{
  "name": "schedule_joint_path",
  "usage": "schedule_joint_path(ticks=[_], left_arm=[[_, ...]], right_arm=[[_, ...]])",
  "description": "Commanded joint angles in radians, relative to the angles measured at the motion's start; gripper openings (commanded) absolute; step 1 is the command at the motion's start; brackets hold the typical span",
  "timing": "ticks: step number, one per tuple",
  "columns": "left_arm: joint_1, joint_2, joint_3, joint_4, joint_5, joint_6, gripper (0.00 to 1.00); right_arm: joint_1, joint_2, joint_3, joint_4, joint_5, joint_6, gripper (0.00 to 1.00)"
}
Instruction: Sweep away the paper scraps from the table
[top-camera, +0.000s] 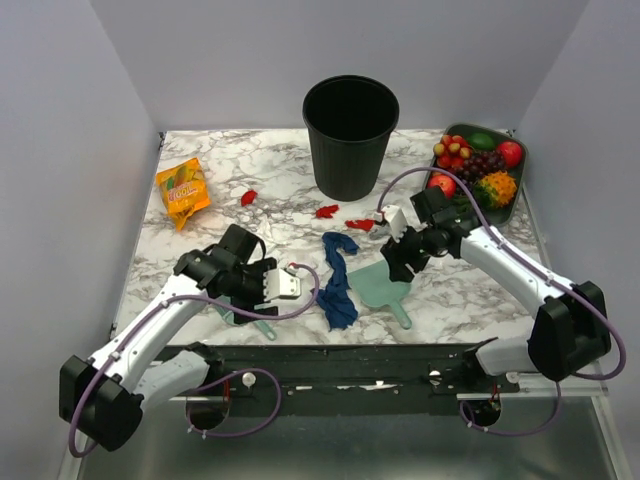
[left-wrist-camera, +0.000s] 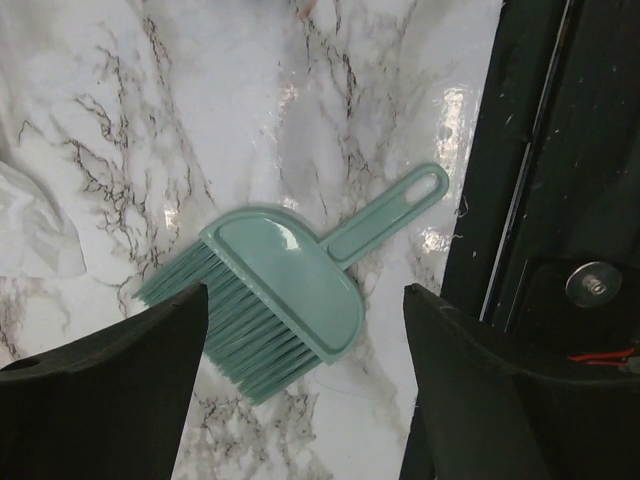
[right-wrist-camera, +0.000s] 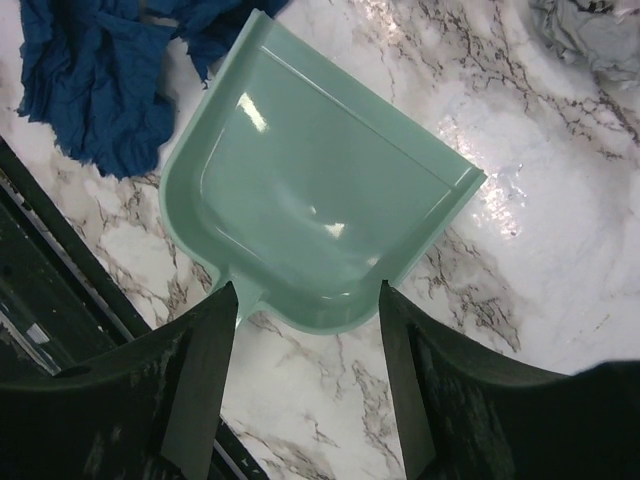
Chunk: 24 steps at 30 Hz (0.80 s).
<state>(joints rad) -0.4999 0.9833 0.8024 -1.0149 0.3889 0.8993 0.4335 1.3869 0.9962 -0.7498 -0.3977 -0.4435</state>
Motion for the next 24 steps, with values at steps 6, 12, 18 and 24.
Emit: schedule_joint_path(ticks=[6, 12, 18, 24], left_arm=[[0.102, 0.262, 0.070, 0.044, -0.203, -0.250, 0.83], [0.317, 0.357, 0.133, 0.064, -0.159, -0.436, 0.81], [0.391, 0.462, 0.124, 0.124, -0.165, -0.502, 0.79], [0.406, 0.537, 0.126, 0.119, -0.162, -0.485, 0.67]], right_arm=[[0.005, -0.153, 0.009, -0.043, -0.006, -0.015, 0.74], [0.005, -0.207, 0.035, -0.085, -0.033, 0.005, 0.75], [0.005, -0.192, 0.062, -0.100, -0.049, -0.037, 0.76], [0.005, -0.148, 0.090, -0.077, -0.075, -0.037, 0.76]])
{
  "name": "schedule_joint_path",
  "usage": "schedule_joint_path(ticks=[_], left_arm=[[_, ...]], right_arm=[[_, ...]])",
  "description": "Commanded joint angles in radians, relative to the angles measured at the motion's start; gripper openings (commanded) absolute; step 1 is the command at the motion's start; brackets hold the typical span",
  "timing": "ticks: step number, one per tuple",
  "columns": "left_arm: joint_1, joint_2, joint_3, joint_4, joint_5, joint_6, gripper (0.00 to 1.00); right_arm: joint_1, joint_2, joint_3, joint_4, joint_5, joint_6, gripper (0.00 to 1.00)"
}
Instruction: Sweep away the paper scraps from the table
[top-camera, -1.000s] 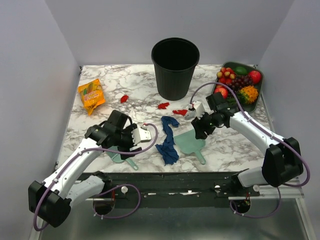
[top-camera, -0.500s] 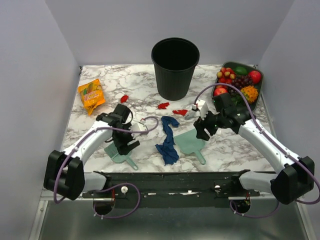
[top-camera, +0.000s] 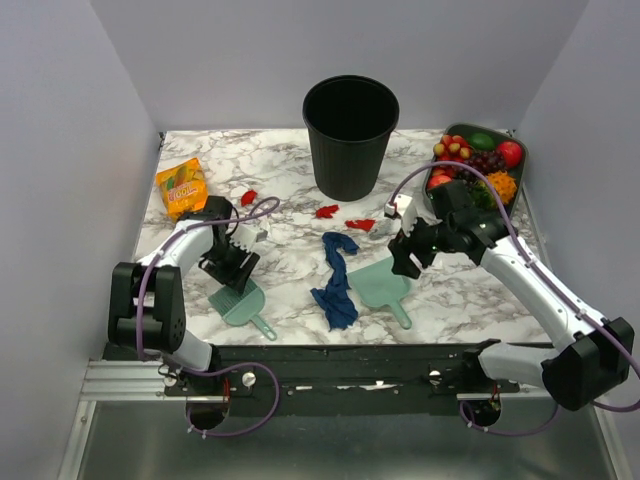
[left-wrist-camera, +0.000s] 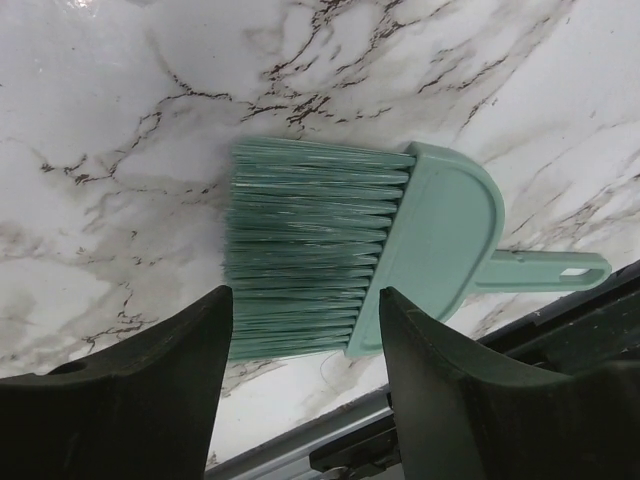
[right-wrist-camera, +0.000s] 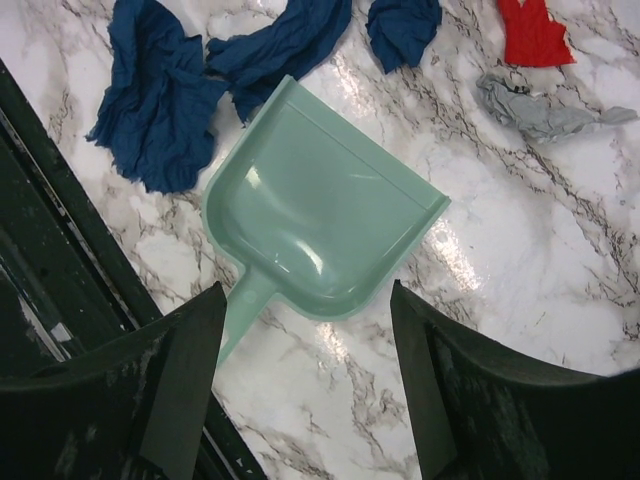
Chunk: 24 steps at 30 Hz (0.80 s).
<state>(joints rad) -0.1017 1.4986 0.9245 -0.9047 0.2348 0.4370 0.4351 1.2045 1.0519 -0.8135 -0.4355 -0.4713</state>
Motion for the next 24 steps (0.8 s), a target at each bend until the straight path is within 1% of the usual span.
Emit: schedule_joint_path(ticks=[1, 4, 9, 14, 16, 17, 18, 20, 21, 23, 24], left_arm=[[0.008, 0.020, 0.008, 0.016, -0.009, -0.032, 0.66], [0.008, 0.031, 0.023, 0.046, -0.038, -0.055, 0.62], [0.008, 0.061, 0.019, 0.078, -0.075, -0.050, 0.60], [0.008, 0.071, -0.032, 0.081, -0.023, -0.029, 0.60], [0.008, 0.071, -0.045, 0.092, -0.014, -0.024, 0.55], [0.008, 0.074, -0.053, 0.096, -0.006, -0.024, 0.52], [0.008, 0.074, -0.053, 0.099, -0.006, -0.026, 0.42], [0.008, 0.057, -0.055, 0.105, -0.017, -0.038, 0.34], [0.008, 0.048, -0.056, 0.110, -0.022, -0.041, 0.24], [0.008, 0.013, -0.064, 0.113, -0.020, -0.040, 0.13], [0.004, 0.003, -0.065, 0.110, -0.011, -0.040, 0.00]], right_arm=[[0.004, 0.040, 0.037, -0.009, -0.043, -0.007, 0.76], [0.004, 0.052, 0.062, -0.013, -0.049, -0.009, 0.77], [0.004, 0.064, 0.071, -0.019, -0.045, -0.018, 0.77], [0.004, 0.076, 0.065, -0.012, -0.049, -0.020, 0.77], [0.004, 0.075, 0.062, -0.007, -0.049, -0.024, 0.77], [0.004, 0.075, 0.062, -0.003, -0.046, -0.026, 0.77], [0.004, 0.072, 0.060, -0.003, -0.043, -0.036, 0.77], [0.004, 0.069, 0.057, -0.007, -0.042, -0.058, 0.77], [0.004, 0.064, 0.056, -0.007, -0.040, -0.076, 0.77], [0.004, 0.064, 0.046, -0.003, -0.025, -0.087, 0.77], [0.004, 0.067, 0.045, -0.003, -0.025, -0.099, 0.77]])
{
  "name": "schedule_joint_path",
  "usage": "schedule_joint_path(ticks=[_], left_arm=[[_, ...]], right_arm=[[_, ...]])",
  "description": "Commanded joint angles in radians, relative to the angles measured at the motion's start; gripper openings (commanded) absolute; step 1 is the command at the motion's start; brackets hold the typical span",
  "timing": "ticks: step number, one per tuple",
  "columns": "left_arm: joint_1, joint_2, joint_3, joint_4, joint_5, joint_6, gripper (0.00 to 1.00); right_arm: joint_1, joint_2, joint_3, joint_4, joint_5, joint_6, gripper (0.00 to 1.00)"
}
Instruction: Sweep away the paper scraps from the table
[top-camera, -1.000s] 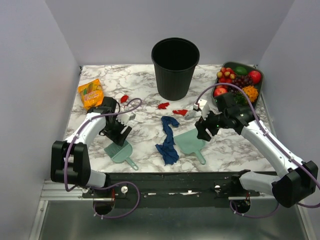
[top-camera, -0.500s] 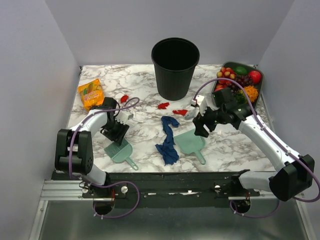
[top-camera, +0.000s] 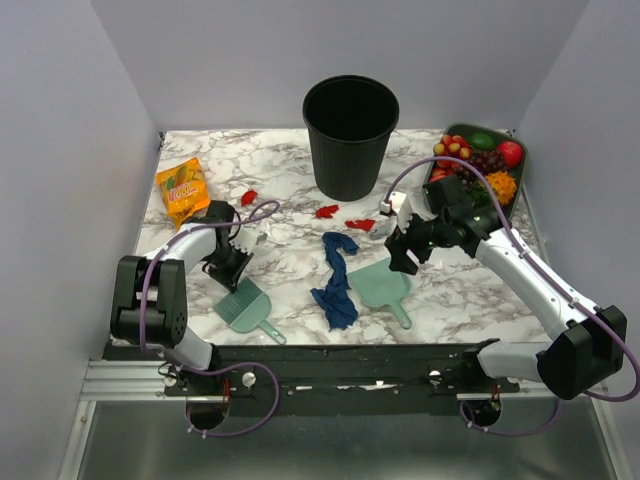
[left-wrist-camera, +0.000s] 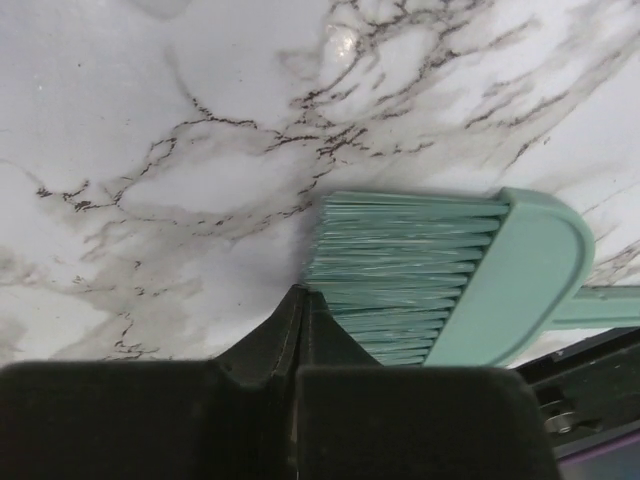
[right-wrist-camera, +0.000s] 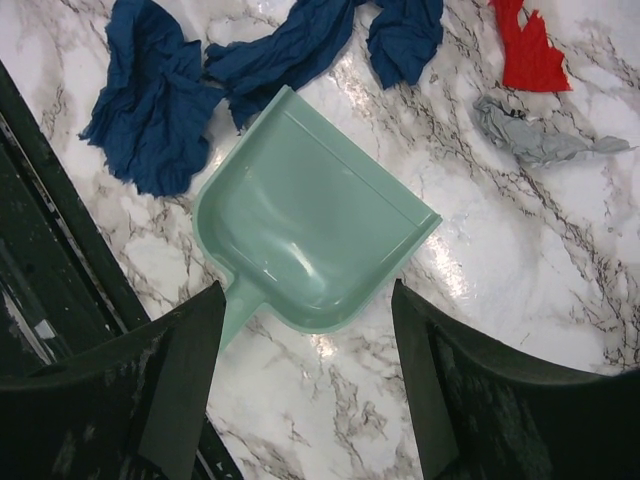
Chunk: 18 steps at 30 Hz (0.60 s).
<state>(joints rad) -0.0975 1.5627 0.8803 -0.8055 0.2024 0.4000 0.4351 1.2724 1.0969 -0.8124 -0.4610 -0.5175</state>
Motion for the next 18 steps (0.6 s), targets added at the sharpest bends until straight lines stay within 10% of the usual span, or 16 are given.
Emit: schedule_joint_path(ticks=[1, 11, 18], left_arm=[[-0.005, -0.067, -0.020, 0.006, 0.026, -0.001, 0.00], [-0.037, -0.286, 0.026, -0.060, 0.106, 0.063, 0.00], [-0.045, -0.234, 0.034, -0.131, 0.145, 0.159, 0.53]], right_arm=[[0.005, 0.004, -0.003, -0.002, 0.001, -0.056, 0.77], [0.004, 0.053, 0.080, -0.016, -0.070, -0.073, 0.77], [0.008, 0.088, 0.130, -0.022, -0.079, -0.078, 0.77]])
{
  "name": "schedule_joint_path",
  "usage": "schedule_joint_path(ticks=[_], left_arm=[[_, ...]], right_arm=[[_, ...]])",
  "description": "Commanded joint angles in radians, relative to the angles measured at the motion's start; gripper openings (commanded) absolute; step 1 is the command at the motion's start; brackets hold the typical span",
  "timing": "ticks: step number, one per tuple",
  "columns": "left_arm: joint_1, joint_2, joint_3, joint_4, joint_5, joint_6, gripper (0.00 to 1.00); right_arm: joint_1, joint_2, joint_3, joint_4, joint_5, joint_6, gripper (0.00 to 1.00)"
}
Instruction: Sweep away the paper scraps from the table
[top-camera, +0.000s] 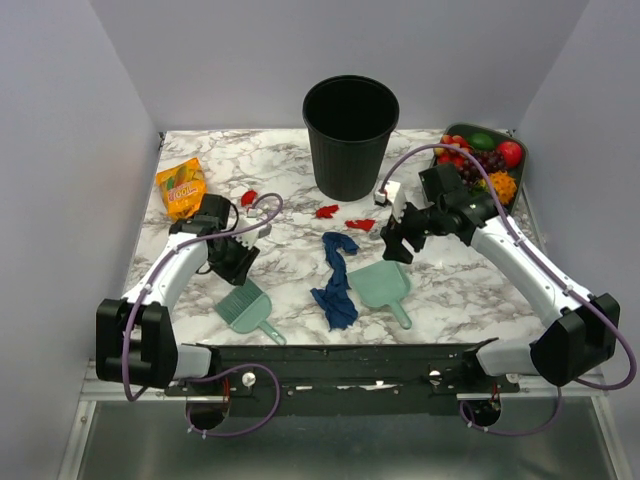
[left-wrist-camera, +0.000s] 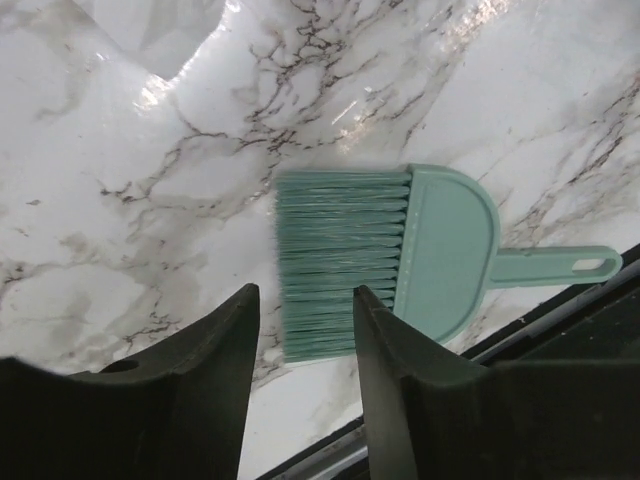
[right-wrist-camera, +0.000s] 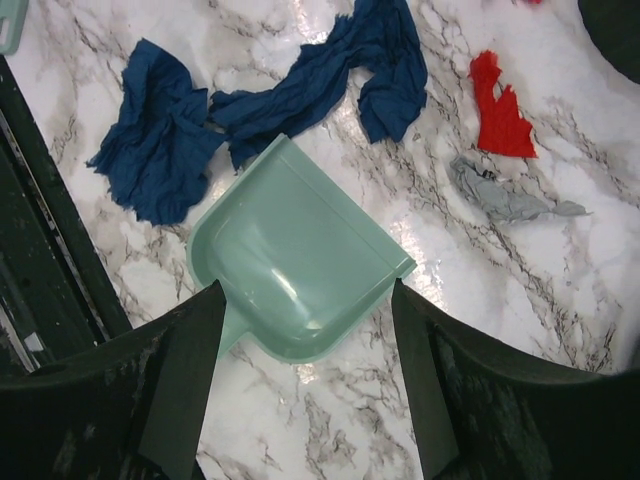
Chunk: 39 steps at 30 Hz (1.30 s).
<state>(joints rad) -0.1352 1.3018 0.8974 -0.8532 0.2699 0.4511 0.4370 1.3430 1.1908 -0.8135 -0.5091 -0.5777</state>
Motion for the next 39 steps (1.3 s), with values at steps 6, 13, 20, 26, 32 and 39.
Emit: schedule_joint_path(ticks=[6, 13, 20, 26, 32, 39], left_arm=[[-0.012, -0.087, -0.038, -0.258, 0.091, 0.660, 0.59], [-0.026, -0.203, -0.165, -0.399, -0.020, 1.202, 0.53], [-0.060, -0.222, -0.229, -0.322, -0.021, 1.339, 0.45], [-0.076, -0.179, -0.281, -0.196, -0.044, 1.405, 0.40], [-0.081, -0.138, -0.311, -0.199, -0.083, 1.446, 0.39], [-0.083, -0.122, -0.374, -0.141, -0.112, 1.453, 0.36]], right_arm=[[0.006, 0.007, 0.021, -0.023, -0.028, -0.019, 0.77], [0.006, -0.008, 0.000, -0.013, -0.028, -0.010, 0.77], [0.008, -0.047, -0.029, -0.019, -0.003, -0.011, 0.78], [0.006, -0.061, -0.056, -0.032, 0.006, -0.007, 0.79], [0.006, -0.062, -0.053, -0.030, 0.020, -0.005, 0.80], [0.006, -0.051, -0.054, -0.010, 0.024, -0.002, 0.80]])
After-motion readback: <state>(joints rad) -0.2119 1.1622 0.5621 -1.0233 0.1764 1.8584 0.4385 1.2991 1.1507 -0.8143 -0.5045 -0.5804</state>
